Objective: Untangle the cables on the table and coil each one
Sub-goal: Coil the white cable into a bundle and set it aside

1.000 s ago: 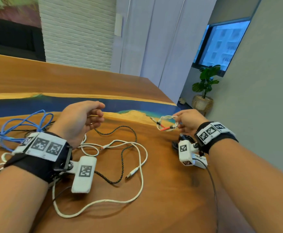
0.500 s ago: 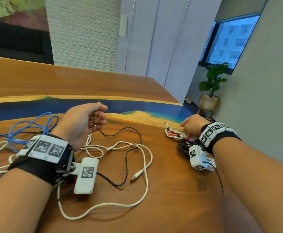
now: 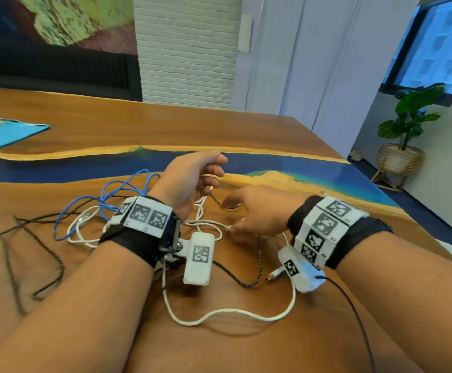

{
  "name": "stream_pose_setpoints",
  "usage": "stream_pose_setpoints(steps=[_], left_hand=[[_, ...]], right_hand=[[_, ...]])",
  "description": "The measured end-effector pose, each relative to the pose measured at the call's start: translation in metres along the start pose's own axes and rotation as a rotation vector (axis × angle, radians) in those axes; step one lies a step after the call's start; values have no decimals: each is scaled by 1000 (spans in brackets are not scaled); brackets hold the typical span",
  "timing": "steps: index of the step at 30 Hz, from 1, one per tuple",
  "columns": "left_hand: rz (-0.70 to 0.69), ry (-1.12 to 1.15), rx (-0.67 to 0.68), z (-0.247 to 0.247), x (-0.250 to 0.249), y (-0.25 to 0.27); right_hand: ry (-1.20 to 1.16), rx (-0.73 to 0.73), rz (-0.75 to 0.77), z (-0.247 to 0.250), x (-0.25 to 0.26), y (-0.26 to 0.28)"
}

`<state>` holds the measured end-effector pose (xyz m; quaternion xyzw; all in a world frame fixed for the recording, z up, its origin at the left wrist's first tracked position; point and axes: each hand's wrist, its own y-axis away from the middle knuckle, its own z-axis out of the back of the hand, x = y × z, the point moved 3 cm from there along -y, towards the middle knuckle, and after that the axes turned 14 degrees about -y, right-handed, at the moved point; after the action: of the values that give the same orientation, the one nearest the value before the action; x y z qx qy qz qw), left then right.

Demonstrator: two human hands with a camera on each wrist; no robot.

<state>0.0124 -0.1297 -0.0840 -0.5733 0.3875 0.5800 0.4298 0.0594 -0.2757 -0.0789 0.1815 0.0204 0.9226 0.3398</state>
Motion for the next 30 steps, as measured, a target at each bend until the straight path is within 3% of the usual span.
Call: stream_pose_setpoints(steps=[3,5,7,9,12,14,17,23,30], left_hand=[[7,-8,-6,6,1,-3],[8,-33,-4,7,0,-3],[-9,-75,6,6,0,-2],[-43,-130,45,2,-1,0],[-52,-172,152,-3,-3,7],[-70,-194,244,-6,-2,12],[-119,-110,365,-14,-2,17],[-135,-31,484,-35,-5,24],[-176,-17,165,-34,1,13]], right_hand=[[76,39,-33,-12,4,-13],[88,-27,-26,-7,6,-16],[-70,-167,-10,7,4,-16],[-531,-368,63,27,4,-10],[-1330,-594,292,57,10,8],[-1664,-660,422,72,10,20],[-1983,-700,560,83,3,36],[-2089,-584,507,61,14,34],[-2139,-438,508,59,32,42]])
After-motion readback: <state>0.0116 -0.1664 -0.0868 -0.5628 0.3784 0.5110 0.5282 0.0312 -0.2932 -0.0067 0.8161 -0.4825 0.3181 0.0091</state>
